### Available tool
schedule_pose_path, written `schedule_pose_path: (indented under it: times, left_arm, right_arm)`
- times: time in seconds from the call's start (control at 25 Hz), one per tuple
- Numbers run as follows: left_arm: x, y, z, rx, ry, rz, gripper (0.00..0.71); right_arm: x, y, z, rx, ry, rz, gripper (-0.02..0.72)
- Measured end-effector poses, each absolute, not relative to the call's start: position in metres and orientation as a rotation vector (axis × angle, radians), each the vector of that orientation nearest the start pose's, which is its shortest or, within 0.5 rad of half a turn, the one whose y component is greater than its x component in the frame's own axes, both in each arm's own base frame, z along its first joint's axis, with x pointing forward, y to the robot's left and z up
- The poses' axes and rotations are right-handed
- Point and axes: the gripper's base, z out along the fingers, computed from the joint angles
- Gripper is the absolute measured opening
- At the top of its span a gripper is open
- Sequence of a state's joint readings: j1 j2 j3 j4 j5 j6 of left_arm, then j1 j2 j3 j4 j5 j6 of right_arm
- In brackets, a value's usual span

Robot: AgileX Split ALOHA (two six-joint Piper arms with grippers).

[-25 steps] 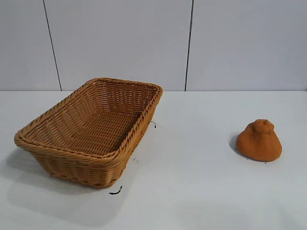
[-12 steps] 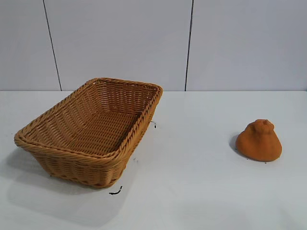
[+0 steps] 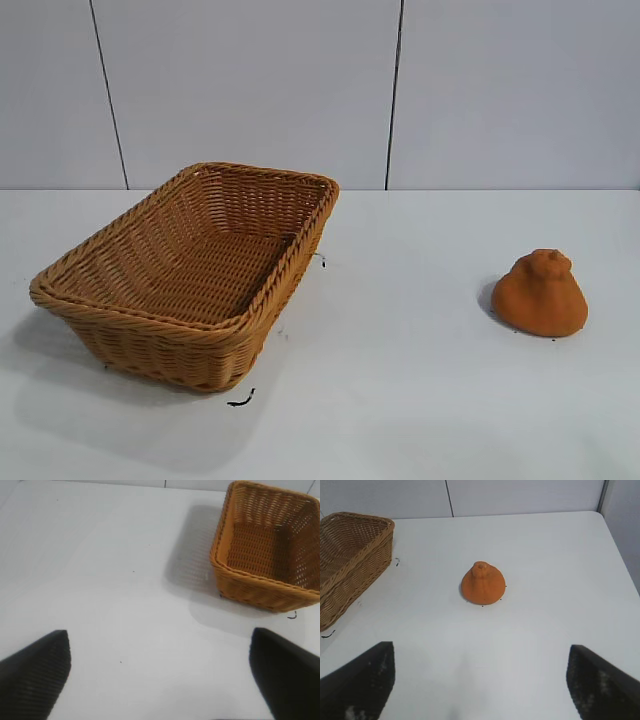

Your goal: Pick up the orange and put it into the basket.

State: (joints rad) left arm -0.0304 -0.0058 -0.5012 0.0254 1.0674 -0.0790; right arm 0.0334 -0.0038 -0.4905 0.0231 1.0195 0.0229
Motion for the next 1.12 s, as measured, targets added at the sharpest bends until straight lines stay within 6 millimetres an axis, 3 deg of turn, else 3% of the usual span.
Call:
schedule_pose_path:
  times: [0.16, 0.28, 0.4, 0.52, 0.68, 0.84, 0.96, 1.12]
  left_arm:
    - [0.001, 0.004, 0.303, -0.052, 2.05, -0.009, 0.696]
    - [0.023, 0.003, 0.331, -0.051, 2.105, -0.004, 0.697]
    - [0.054, 0.002, 0.354, -0.05, 2.175, 0.002, 0.697]
    - [0.106, 0.001, 0.366, -0.048, 2.302, 0.01, 0.697]
    - [0.163, -0.003, 0.363, -0.051, 2.406, -0.011, 0.697]
    - [0.202, -0.011, 0.353, -0.097, 2.446, -0.139, 0.697]
    - [0.215, -0.017, 0.341, -0.172, 2.511, -0.232, 0.697]
    - [0.217, -0.032, 0.334, -0.196, 2.572, -0.321, 0.697]
  right_arm:
    - [-0.003, 0.002, 0.278, -0.011, 2.009, 0.064, 0.638]
    - [-0.003, 0.002, 0.278, -0.011, 2.009, 0.064, 0.638]
    - [-0.003, 0.002, 0.278, -0.011, 2.009, 0.065, 0.638]
    - [-0.003, 0.002, 0.278, -0.011, 2.009, 0.065, 0.638]
    - [-0.003, 0.002, 0.278, -0.011, 2.009, 0.065, 0.638]
    - [-0.003, 0.002, 0.278, -0.011, 2.01, 0.065, 0.638]
    - [-0.003, 0.002, 0.278, -0.011, 2.01, 0.065, 0.638]
    - [-0.003, 0.002, 0.278, -0.011, 2.01, 0.065, 0.638]
